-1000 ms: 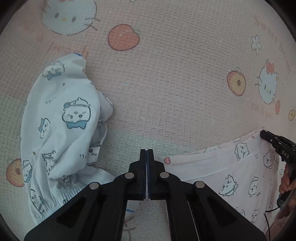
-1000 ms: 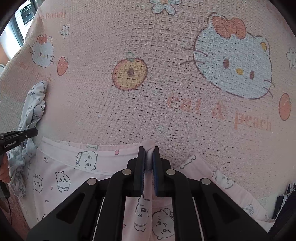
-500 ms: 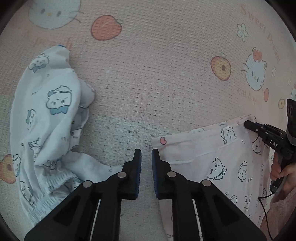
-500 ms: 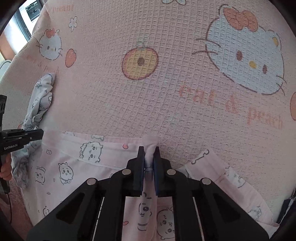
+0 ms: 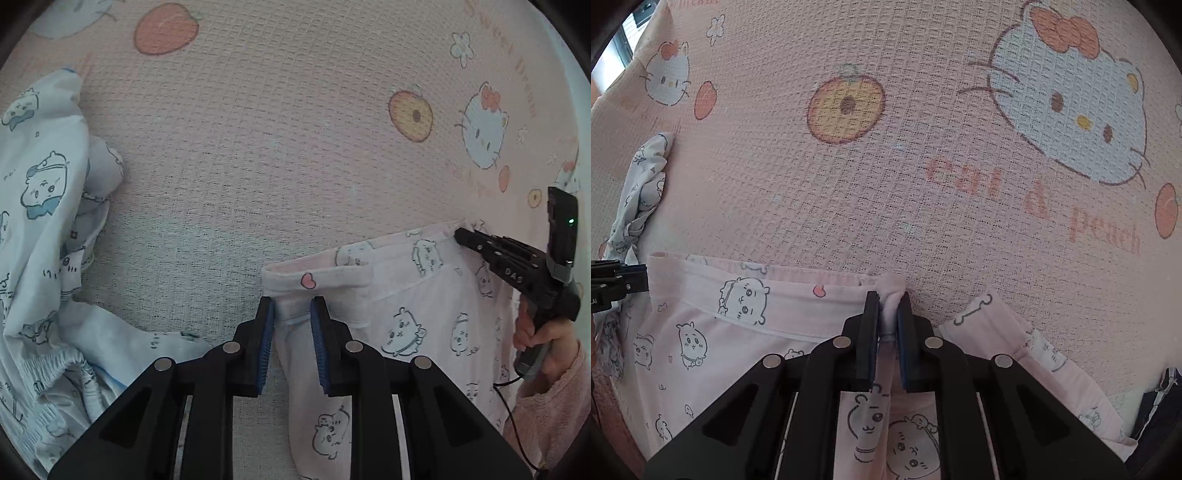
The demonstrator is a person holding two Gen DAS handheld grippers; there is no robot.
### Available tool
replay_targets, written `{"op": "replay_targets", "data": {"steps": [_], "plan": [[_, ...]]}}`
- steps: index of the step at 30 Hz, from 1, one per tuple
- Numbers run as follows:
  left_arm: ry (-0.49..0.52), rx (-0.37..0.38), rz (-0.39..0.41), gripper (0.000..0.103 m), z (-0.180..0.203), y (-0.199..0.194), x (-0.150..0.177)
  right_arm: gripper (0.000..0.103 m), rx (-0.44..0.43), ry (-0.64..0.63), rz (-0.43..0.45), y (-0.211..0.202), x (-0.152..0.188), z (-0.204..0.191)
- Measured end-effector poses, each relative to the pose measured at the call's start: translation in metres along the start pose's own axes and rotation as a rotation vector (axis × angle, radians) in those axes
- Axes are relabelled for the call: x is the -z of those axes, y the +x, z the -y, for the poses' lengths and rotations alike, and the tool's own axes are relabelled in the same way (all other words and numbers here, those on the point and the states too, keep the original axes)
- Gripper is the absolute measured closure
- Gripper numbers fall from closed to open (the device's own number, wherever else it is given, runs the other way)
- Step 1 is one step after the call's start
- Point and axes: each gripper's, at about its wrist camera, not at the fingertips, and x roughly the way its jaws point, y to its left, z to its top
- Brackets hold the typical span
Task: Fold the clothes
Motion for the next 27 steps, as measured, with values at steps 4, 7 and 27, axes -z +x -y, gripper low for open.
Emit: {"op": "replay_targets", "data": {"steps": [4, 7, 27], "plan": [[0.026, -0.060, 0.033, 0.081, 0.018, 0.005, -0.002, 0.095, -0.018, 0.027, 0.001, 0.008, -0.006, -0.006], [0.045, -0.104, 0.058, 0.097, 0.031, 0.009, -0.003, 0.095, -0.014, 0.025, 0.006, 0.004, -0.002, -0.003], [-0.002, 0.001, 0.122, 0.092, 0.012, -0.007, -0.005, 0.074, -0.138, 0.154, 0.113, -0.038, 0.008, 0.039]]}}
